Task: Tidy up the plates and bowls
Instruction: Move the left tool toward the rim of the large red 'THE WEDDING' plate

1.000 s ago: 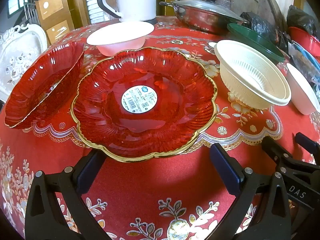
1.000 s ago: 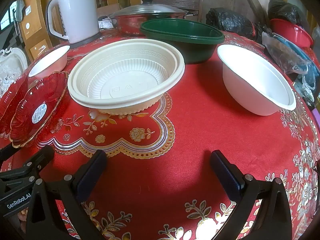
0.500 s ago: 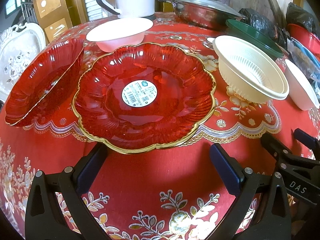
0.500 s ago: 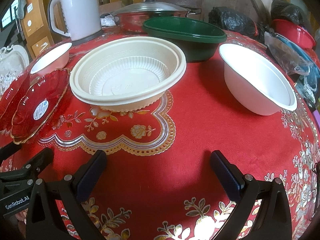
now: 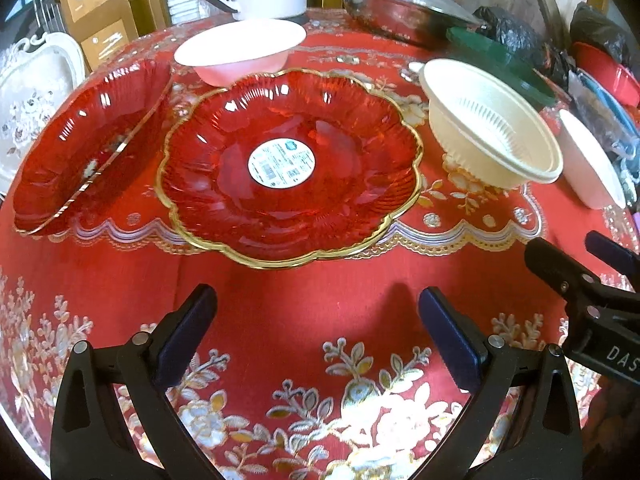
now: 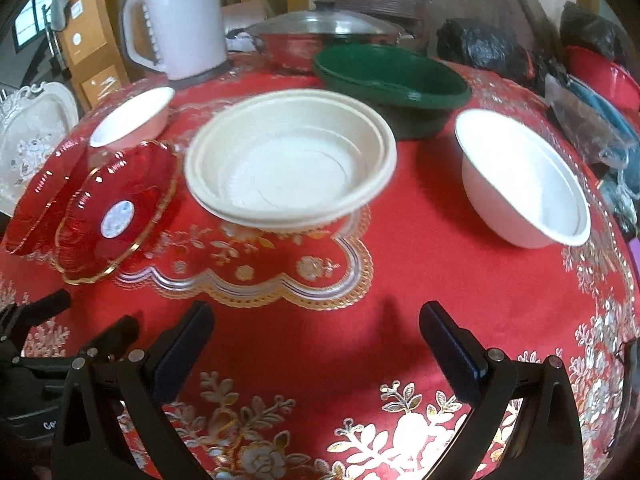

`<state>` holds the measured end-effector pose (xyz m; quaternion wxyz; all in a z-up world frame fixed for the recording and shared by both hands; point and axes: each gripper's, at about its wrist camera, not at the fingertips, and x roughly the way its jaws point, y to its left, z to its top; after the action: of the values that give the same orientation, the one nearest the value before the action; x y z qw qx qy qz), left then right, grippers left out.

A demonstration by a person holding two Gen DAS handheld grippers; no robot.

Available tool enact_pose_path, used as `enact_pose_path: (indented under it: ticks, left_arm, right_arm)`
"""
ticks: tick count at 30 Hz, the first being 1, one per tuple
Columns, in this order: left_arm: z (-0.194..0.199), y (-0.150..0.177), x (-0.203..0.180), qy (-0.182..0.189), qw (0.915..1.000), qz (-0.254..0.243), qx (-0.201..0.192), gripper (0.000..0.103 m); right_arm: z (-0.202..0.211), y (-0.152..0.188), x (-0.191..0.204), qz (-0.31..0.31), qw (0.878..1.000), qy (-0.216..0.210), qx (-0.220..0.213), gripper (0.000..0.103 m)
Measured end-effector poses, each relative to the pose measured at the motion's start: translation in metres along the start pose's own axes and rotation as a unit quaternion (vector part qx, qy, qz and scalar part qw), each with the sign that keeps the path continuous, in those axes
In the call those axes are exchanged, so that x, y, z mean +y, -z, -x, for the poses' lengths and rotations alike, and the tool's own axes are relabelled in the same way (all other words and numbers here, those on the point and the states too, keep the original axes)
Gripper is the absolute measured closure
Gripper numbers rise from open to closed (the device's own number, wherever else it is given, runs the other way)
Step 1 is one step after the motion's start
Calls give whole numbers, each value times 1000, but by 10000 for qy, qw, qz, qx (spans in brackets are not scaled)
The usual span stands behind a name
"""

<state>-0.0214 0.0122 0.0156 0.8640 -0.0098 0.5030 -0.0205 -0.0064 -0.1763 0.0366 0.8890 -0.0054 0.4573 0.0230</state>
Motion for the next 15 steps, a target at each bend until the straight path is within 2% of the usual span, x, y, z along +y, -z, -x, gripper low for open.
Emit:
enact_pose_path:
  ticks: [11,15]
  left_arm:
    - [41,-5,24,11,9995,290,-88,1]
    - [55,-6,45,-149,9987,466,-116,1]
  right_arm:
    - [26,-14,18,67,9995,-301,-63,1]
    - [36,-23,34,214,9986,-476,-118,1]
